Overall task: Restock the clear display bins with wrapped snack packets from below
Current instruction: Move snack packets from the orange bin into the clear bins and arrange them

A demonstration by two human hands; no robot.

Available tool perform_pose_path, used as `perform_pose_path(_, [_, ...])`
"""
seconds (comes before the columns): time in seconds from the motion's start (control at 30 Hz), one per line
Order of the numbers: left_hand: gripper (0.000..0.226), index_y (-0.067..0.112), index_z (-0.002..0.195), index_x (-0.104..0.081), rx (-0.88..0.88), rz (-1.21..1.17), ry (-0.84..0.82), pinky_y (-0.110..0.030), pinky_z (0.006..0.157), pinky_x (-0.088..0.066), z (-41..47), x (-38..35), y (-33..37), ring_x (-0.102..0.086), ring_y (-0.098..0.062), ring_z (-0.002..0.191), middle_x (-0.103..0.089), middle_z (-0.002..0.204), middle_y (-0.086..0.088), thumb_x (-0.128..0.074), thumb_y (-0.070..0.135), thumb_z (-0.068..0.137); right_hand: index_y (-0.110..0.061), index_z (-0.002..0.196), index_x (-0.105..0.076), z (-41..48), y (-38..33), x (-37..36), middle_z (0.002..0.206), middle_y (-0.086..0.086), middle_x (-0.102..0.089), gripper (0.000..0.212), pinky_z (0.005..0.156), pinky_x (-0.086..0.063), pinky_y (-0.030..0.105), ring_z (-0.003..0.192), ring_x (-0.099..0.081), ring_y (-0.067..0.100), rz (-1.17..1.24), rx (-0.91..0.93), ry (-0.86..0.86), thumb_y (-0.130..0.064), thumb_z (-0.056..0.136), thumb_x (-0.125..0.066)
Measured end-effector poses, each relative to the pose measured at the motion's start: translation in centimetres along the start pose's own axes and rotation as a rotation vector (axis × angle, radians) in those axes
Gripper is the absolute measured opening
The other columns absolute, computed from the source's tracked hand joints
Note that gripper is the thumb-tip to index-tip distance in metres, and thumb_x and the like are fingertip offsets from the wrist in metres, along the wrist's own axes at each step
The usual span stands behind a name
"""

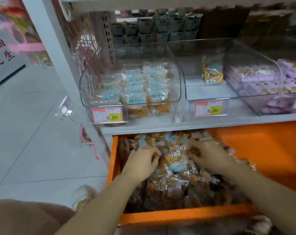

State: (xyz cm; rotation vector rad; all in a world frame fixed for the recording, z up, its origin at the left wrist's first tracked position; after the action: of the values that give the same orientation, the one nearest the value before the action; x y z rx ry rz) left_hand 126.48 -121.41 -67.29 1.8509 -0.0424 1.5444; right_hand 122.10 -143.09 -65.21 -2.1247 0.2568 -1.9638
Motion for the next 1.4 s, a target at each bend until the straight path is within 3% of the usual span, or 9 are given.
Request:
perform_pose_path(0.23, [0.069, 0.045, 0.143, -0.029, 0.403, 0.056, -0.301, -0.060, 0.113, -0.016, 2.4, -4.7, -3.1, -0.006, -0.032, 0.143, -0.012, 0.155, -0.002, -0.061, 0.054, 0.083, -0.013, 0.139, -0.039, 0.9, 5.6, -4.3, 0.126, 0.014, -0.058, 0.063, 0.088, -0.040, 0.023, 0.112, -0.055, 0.023, 0.022, -0.301, -0.328, -0.035, 0.086, -0.065])
perform_pose_path(0.37, [0.082, 0.042, 0.149, -0.017, 0.471, -0.010, -0.428, -0.042, 0.118, -0.013, 3.5, -5.7, -3.8, 0.002, -0.031, 0.145, 0.003, 0.159, -0.006, -0.064, 0.054, 0.083, -0.018, 0.152, -0.011, 2.7, 7.2, -4.8, 0.157, 0.014, -0.012, 0.090, 0.112, -0.025, 0.043, 0.143, -0.018, 0.034, -0.056, -0.403, -0.324, -0.043, 0.084, -0.064])
perform_pose_path(0.53, [0.090, 0.036, 0.151, -0.012, 0.396, -0.016, -0.548, -0.032, 0.115, -0.015, 3.9, -7.8, -3.3, -0.008, -0.020, 0.146, -0.008, 0.160, 0.002, -0.066, 0.053, 0.081, -0.018, 0.144, -0.037, 3.9, 9.3, -6.5, 0.158, 0.002, 0.014, 0.071, 0.115, 0.001, 0.054, 0.139, 0.024, 0.043, -0.129, -0.425, -0.470, -0.057, 0.086, -0.054])
perform_pose_path(0.6, [0.097, 0.046, 0.148, -0.012, 0.350, 0.017, -0.579, -0.037, 0.115, -0.025, 4.0, -8.7, -3.2, -0.019, -0.022, 0.143, -0.017, 0.158, 0.003, -0.067, 0.066, 0.071, -0.025, 0.146, -0.034, 4.2, 10.2, -7.2, 0.159, 0.001, 0.011, 0.075, 0.116, -0.010, 0.052, 0.141, 0.019, 0.041, 0.012, -0.455, -0.440, -0.051, 0.082, -0.063])
perform_pose_path(0.73, [0.100, 0.050, 0.146, -0.008, 0.307, 0.030, -0.607, -0.038, 0.108, -0.031, 4.4, -9.9, -2.5, -0.029, -0.023, 0.140, -0.022, 0.156, 0.002, -0.066, 0.070, 0.068, -0.027, 0.151, -0.005, 4.5, 11.8, -7.2, 0.151, 0.014, -0.030, 0.098, 0.084, -0.048, 0.032, 0.129, -0.042, 0.034, 0.439, -0.589, -0.192, -0.019, 0.081, -0.073])
perform_pose_path(0.93, [0.114, 0.052, 0.144, 0.012, 0.314, 0.086, -0.793, -0.053, 0.115, -0.018, 3.8, -10.3, -0.7, 0.002, -0.033, 0.146, 0.025, 0.156, 0.001, -0.073, 0.060, 0.069, -0.029, 0.150, 0.014, 5.1, 12.8, -8.0, 0.157, 0.014, 0.017, 0.117, 0.113, -0.017, 0.050, 0.144, 0.011, 0.036, 0.397, -0.662, -0.182, -0.026, 0.077, -0.077])
perform_pose_path(1.1, [0.120, 0.060, 0.132, 0.028, 0.276, 0.140, -0.901, -0.056, 0.114, -0.017, 3.8, -10.1, -1.0, 0.012, -0.036, 0.145, 0.036, 0.152, 0.005, -0.076, 0.047, 0.074, -0.028, 0.149, -0.010, 4.8, 13.9, -8.3, 0.148, 0.021, -0.030, 0.105, 0.090, -0.047, 0.042, 0.122, -0.046, 0.041, 0.337, -0.599, -0.292, -0.020, 0.071, -0.081])
perform_pose_path(1.3, [0.109, 0.045, 0.148, 0.001, 0.204, 0.229, -0.895, -0.056, 0.113, -0.023, 3.5, -10.2, -0.4, 0.014, -0.036, 0.144, 0.025, 0.156, 0.005, -0.078, 0.024, 0.076, -0.028, 0.145, -0.028, 5.3, 12.5, -9.2, 0.150, 0.018, -0.015, 0.083, 0.104, -0.039, 0.044, 0.132, -0.032, 0.042, 0.183, -0.552, -0.326, -0.037, 0.076, -0.074])
perform_pose_path(1.4, [0.094, 0.039, 0.147, -0.014, 0.185, 0.242, -0.814, -0.049, 0.110, -0.028, 3.7, -10.3, -0.5, -0.002, -0.037, 0.144, 0.013, 0.157, 0.004, -0.075, 0.017, 0.078, -0.031, 0.148, -0.019, 5.4, 12.1, -9.4, 0.130, 0.016, -0.052, 0.091, 0.096, -0.047, 0.040, 0.123, -0.047, 0.032, 0.290, -0.507, -0.318, -0.023, 0.077, -0.074])
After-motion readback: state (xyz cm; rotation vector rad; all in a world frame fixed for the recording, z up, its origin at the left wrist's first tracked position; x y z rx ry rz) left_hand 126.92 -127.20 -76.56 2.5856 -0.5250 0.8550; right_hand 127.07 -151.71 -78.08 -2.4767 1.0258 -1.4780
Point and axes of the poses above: each hand's wrist, its own z-axis towards the middle knuckle, its own x-axis out of the back of the hand, y = z × x, the point moved 2 cm from there along z, towards the middle knuckle
